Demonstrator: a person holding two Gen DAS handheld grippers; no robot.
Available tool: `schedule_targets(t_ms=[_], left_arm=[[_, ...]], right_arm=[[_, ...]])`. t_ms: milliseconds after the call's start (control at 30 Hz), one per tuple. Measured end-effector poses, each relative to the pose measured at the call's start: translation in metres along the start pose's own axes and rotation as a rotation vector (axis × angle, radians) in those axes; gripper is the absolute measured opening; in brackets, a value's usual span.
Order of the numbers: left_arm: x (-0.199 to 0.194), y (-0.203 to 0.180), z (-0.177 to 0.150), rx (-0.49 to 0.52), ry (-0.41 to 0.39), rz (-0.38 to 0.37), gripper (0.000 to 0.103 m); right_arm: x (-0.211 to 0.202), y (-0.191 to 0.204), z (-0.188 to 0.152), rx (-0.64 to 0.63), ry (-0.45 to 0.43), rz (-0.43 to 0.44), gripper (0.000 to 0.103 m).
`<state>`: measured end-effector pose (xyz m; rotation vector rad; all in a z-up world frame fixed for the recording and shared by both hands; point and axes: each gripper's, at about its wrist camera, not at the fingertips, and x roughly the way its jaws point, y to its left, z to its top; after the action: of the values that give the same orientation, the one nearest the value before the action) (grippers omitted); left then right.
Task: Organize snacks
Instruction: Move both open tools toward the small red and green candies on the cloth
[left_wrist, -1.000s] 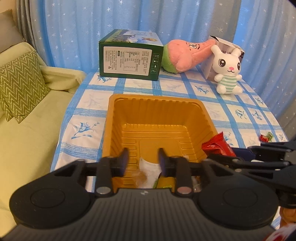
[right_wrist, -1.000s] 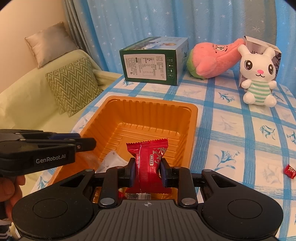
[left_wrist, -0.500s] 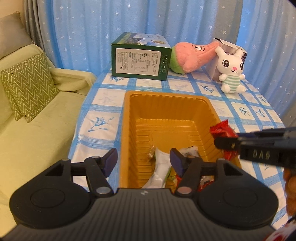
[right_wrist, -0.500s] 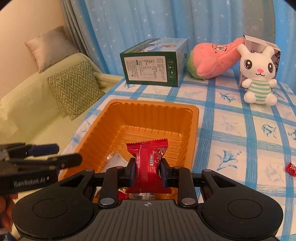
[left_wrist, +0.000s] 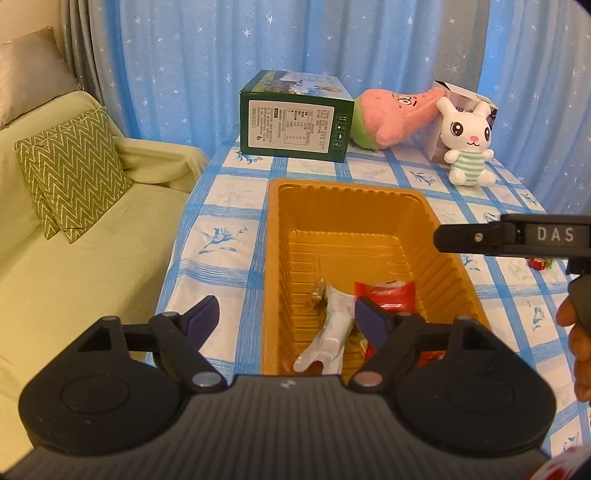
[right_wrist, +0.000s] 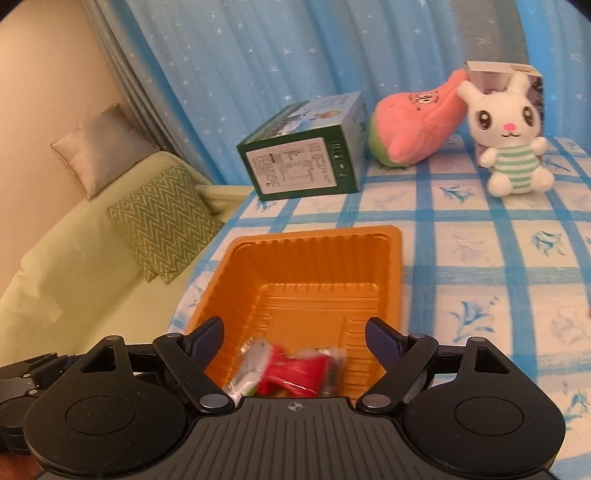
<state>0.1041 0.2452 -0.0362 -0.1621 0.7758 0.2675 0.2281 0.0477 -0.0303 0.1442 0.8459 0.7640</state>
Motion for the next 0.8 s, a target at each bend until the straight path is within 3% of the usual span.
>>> schedule_targets(t_ms=[367,800], left_arm=[[-0.045,-0.027,-0.016,-0.002,-0.045,-0.014,0.098],[-0.098,-0.092,-0.033,0.040,-0.076,-0.121,0.101]], right_arm=[[-0.067,-0.030,-0.046,0.106,0.019,-0.136,0.083],[-0.165,-0.046,-0.090,0.151,-0.034,-0.268,0.083]])
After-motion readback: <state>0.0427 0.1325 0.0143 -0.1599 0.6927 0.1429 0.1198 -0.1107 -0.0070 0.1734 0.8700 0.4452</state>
